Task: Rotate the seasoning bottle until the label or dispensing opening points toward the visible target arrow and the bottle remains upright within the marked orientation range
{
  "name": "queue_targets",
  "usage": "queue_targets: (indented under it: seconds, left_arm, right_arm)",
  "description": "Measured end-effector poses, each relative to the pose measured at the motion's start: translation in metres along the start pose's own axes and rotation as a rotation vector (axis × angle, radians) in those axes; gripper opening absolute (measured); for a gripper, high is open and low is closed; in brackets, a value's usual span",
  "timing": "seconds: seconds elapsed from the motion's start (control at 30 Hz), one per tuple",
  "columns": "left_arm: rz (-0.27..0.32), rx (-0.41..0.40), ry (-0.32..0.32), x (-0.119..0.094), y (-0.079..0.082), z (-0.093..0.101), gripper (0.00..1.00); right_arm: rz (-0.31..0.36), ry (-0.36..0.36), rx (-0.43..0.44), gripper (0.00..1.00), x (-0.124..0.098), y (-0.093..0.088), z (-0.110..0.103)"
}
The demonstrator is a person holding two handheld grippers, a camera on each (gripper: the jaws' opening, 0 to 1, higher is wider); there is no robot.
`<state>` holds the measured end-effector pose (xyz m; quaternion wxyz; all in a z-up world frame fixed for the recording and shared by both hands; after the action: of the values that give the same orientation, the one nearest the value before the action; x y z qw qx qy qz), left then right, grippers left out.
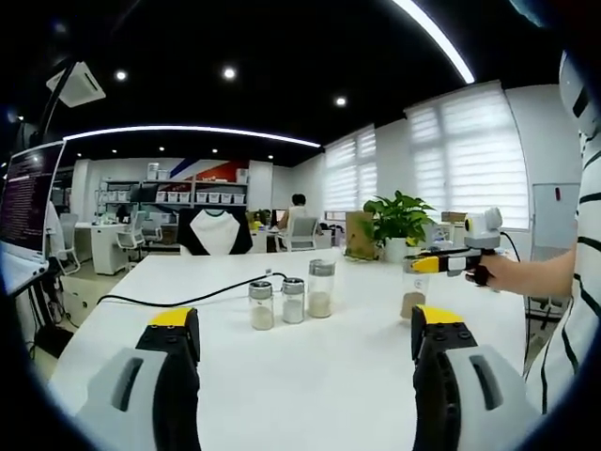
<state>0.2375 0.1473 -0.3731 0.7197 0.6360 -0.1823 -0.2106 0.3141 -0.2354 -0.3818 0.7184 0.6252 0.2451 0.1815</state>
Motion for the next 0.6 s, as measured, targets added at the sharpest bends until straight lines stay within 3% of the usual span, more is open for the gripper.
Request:
queue_targets:
  seconds: [0.6]
  left_arm:
    - [-0.020, 0.008, -0.001, 0.000, 0.000, 0.000, 0.97]
  right_arm:
    - [-0.027, -0.009, 0.002, 0.36, -0.003, -0.013, 0.001]
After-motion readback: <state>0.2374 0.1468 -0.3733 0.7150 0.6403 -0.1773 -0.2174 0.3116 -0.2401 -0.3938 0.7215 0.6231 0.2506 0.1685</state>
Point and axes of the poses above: the point that each gripper's makers call its tool centre point, and the gripper's own axes: x roughly forward along the fingers, z roughly to its right, y roughly out of its top, the point moved 10 cm from there along -x, roughly backward along the fingers, and after that the axes turned 5 degrees about -x, right-handed, at the moved point
